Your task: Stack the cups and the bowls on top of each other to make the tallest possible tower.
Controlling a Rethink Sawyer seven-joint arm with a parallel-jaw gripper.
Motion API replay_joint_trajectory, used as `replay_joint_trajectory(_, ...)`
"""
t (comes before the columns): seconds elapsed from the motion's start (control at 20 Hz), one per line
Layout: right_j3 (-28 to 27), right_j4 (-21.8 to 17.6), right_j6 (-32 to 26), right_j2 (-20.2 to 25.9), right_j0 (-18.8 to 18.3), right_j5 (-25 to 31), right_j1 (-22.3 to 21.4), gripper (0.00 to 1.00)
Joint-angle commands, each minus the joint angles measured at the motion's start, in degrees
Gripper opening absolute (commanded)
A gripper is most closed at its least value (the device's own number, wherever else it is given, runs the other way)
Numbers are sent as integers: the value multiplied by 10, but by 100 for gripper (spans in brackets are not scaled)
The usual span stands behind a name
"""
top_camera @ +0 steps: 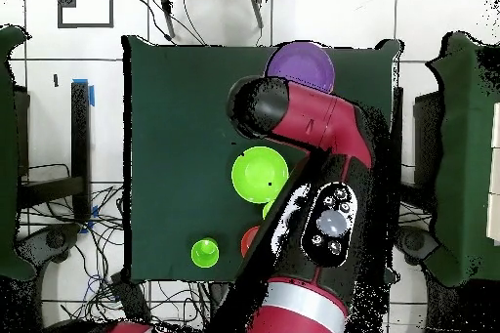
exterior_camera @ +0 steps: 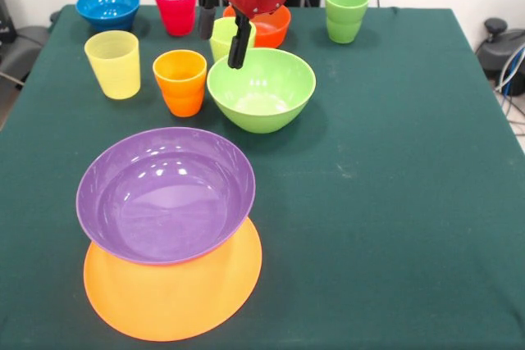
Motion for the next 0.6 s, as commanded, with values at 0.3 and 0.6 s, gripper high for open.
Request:
replay_joint_trajectory(0.3, 58, -23, 5, 65, 5, -14, 18, 100)
replay_joint_trajectory(0.6, 73, -15, 20, 64, 11, -8, 14, 100)
